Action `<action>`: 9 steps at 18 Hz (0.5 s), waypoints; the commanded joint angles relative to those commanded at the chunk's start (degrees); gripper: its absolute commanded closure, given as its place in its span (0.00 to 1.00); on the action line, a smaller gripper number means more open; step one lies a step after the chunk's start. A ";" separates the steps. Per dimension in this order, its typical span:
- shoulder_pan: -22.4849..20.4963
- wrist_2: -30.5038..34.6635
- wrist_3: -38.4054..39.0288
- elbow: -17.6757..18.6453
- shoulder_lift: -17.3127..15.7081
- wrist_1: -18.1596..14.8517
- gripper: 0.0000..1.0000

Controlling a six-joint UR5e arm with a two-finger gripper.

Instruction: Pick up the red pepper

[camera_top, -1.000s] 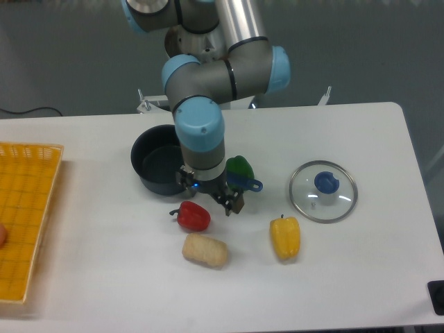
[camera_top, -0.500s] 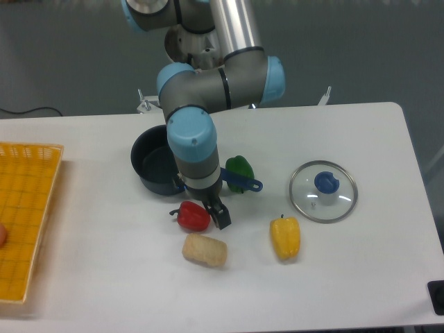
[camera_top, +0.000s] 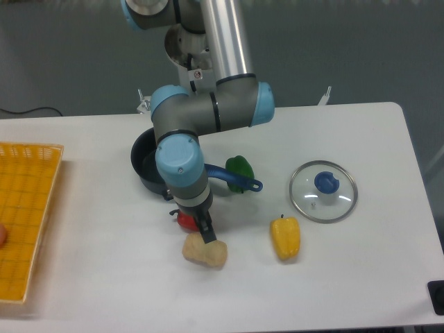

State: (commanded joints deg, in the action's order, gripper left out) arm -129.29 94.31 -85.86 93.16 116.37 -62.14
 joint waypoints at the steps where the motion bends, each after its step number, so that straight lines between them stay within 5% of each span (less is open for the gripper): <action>1: 0.09 0.00 -0.27 0.26 0.00 -0.18 0.00; 9: 1.05 2.11 -5.28 3.16 -0.09 -0.44 0.00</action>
State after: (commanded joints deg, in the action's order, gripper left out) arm -128.23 96.42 -91.14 96.32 116.28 -62.58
